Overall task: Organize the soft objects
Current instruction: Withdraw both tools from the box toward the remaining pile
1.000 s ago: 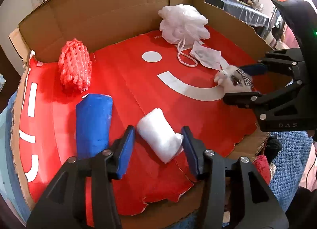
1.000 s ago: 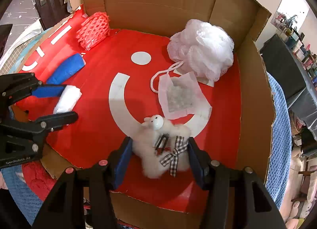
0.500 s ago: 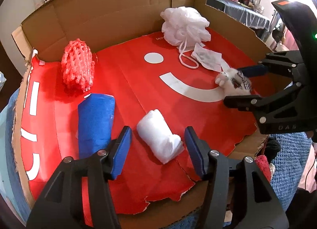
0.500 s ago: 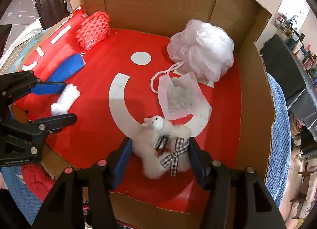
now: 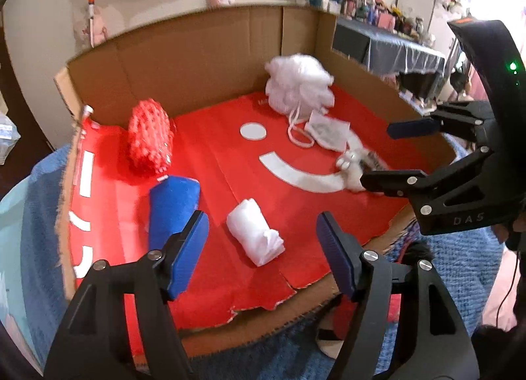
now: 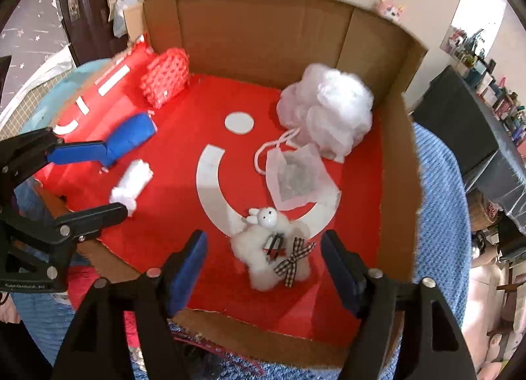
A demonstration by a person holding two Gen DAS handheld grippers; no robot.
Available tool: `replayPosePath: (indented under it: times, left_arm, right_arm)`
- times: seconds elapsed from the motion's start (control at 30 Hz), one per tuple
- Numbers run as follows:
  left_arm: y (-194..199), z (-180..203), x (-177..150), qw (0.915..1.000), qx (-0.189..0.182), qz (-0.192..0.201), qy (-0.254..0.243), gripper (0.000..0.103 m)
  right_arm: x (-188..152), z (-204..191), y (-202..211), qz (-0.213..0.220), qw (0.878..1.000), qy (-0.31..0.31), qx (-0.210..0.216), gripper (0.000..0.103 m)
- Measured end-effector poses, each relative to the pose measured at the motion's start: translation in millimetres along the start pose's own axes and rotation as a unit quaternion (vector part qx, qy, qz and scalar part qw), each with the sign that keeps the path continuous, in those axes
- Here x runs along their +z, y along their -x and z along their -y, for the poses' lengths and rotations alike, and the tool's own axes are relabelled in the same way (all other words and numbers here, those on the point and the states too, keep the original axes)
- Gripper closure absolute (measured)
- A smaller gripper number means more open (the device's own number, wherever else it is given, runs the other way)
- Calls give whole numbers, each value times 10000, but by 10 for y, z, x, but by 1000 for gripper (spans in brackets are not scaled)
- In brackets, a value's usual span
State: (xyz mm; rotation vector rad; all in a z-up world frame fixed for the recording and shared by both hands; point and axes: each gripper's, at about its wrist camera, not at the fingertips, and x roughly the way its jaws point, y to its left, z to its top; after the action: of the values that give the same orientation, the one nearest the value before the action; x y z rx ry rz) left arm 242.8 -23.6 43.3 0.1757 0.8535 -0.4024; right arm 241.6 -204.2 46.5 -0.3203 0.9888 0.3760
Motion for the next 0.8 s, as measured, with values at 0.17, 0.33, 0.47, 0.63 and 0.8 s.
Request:
replayPosePath:
  times: [0.17, 0.33, 0.47, 0.63, 0.8]
  left_arm:
    - [276, 53, 2, 9989, 136, 435, 105, 28]
    - [638, 119, -60, 9939, 351, 1020, 238, 24]
    - [934, 175, -155, 9872, 537, 1471, 301, 14]
    - [1262, 227, -298, 9762, 729, 1997, 430, 13]
    - [1488, 274, -463, 9677, 865, 2305, 543, 12]
  right_arm:
    - [-26, -6, 309, 380, 9992, -89, 10, 28]
    - [-88, -45, 675, 928, 9955, -203, -24, 22]
    - [-190, -57, 957, 1335, 9905, -344, 5, 19]
    - [-382, -117, 1300, 1863, 9816, -414, -76, 11]
    - [-605, -231, 1552, 2342, 9707, -452, -306, 4]
